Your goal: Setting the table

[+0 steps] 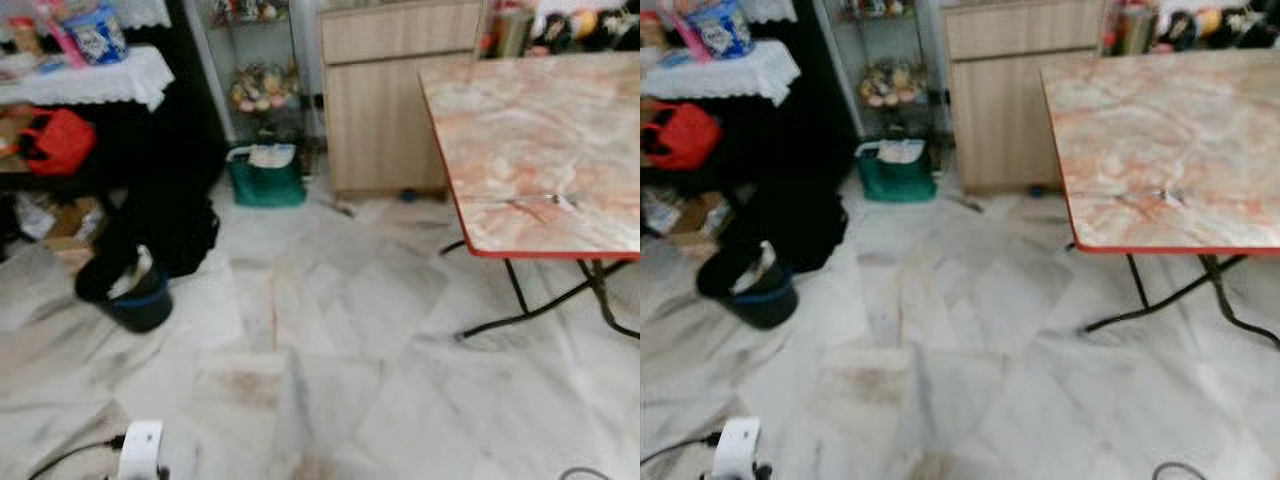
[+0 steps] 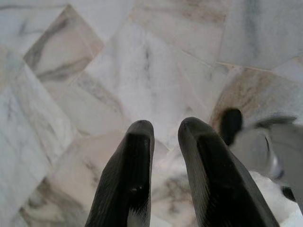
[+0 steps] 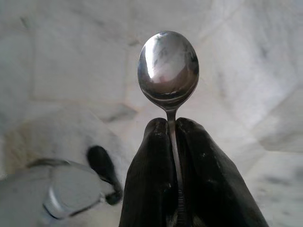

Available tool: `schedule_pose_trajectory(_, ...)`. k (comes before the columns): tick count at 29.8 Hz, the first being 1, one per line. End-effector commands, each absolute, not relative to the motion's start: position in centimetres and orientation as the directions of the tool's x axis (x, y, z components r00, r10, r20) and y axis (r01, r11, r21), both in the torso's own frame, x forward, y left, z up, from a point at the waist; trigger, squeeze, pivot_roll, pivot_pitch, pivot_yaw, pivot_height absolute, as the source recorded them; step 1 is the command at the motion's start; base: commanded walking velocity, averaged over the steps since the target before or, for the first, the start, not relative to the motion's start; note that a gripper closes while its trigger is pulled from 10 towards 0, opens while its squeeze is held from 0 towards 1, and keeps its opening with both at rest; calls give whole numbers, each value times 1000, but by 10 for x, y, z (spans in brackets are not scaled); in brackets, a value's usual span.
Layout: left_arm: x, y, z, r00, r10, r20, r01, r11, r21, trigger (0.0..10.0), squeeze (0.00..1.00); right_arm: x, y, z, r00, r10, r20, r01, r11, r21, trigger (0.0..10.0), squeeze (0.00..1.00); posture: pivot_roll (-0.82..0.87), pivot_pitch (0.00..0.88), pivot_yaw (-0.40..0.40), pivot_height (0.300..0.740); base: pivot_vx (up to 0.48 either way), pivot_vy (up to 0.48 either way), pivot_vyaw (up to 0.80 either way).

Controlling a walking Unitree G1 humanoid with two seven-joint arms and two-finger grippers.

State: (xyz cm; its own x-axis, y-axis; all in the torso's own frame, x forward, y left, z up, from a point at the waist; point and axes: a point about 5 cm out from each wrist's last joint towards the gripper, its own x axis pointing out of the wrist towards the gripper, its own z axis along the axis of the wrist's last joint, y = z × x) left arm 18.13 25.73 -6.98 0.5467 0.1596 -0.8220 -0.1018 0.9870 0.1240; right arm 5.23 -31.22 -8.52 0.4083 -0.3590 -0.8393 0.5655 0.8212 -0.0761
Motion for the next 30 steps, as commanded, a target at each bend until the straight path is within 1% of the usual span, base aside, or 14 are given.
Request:
schedule_pose_trajectory(1, 175, 263, -71, 529, 178, -830, -114, 984, 138, 10000, 0, 61, -312, -83, 443, -356, -823, 549, 833, -65, 10000, 0, 51, 65, 53, 740, 0, -247, 738)
schedule_pose_trajectory(2, 175, 263, -71, 530, 177, -829, -114, 984, 137, 10000, 0, 58, -315, -83, 433, -365, -824, 584, 810, -51, 10000, 0, 51, 63, 52, 740, 0, -247, 0)
schedule_pose_trajectory(3, 175, 263, -71, 531, 177, -829, -114, 984, 136, 10000, 0, 58, -315, -83, 432, -364, -825, 588, 807, -49, 10000, 0, 50, 60, 52, 740, 0, -251, 0)
schedule_pose_trajectory(10, 175, 261, -71, 533, 173, -828, -115, 985, 132, 10000, 0, 51, -316, -83, 436, -334, -836, 566, 824, -34, 10000, 0, 48, 65, 50, 740, 0, -246, 0)
schedule_pose_trajectory(12, 175, 261, -72, 534, 172, -828, -117, 985, 129, 10000, 0, 64, -314, -82, 451, -331, -829, 565, 825, -22, 10000, 0, 50, 67, 49, 740, 0, -246, 0)
schedule_pose_trajectory(20, 174, 259, -72, 533, 170, -829, -119, 985, 125, 10000, 0, 67, -315, -82, 440, -332, -834, 537, 842, -52, 10000, 0, 51, 75, 48, 740, 0, -245, 0)
schedule_pose_trajectory(22, 175, 259, -72, 532, 169, -830, -117, 985, 125, 10000, 0, 68, -318, -80, 450, -359, -818, 538, 840, -73, 10000, 0, 53, 74, 50, 740, 120, -247, 684)
schedule_pose_trajectory(24, 175, 259, -72, 533, 170, -829, -117, 985, 127, 10000, 0, 68, -318, -80, 442, -361, -821, 538, 839, -79, 10000, 0, 52, 74, 50, 740, 0, -247, 781)
schedule_pose_trajectory(27, 176, 260, -72, 534, 172, -828, -115, 985, 131, 10000, 0, 69, -318, -80, 443, -353, -824, 559, 827, -53, 10000, 0, 52, 74, 51, 740, 245, -162, 771)
schedule_pose_trajectory(30, 171, 255, -75, 531, 169, -831, -111, 985, 130, 10000, 0, 72, -318, -79, 455, -346, -821, 556, 830, -41, 10000, 0, 52, 74, 51, 740, 252, -317, 0)
